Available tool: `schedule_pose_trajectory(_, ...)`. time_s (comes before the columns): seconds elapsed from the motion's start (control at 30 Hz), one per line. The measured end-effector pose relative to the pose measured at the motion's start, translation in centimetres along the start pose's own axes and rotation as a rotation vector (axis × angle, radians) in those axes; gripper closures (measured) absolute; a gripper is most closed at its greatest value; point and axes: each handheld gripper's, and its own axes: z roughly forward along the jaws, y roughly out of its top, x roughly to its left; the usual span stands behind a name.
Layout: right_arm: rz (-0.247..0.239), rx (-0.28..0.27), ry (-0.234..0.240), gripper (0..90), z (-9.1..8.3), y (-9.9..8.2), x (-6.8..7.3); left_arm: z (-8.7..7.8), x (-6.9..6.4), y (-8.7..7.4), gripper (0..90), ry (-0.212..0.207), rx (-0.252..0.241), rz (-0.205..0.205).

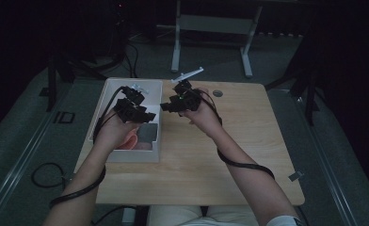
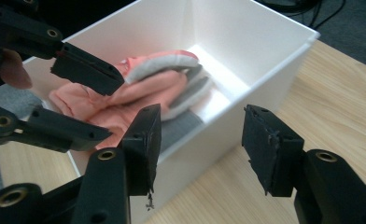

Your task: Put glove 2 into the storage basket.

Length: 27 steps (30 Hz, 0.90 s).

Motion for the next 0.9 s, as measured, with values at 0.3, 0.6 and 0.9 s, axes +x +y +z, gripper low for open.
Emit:
schedule_pose_trajectory(0.3,0.014,-0.017,-0.035,42.6,-3.1,-2.5,-2.2,1.5,-3.0,1.2,54.5,-0.055,-0.020,0.044)
schedule_pose_trajectory(0.6,0.032,-0.036,-0.020,27.4,-5.3,-5.9,-4.0,3.2,-5.5,1.7,54.0,-0.100,-0.004,0.092)
schedule_pose_trajectory(0.9,-0.008,-0.020,-0.019,18.0,-6.2,-9.2,-5.0,4.8,-7.8,1.6,50.9,-0.123,0.011,0.134)
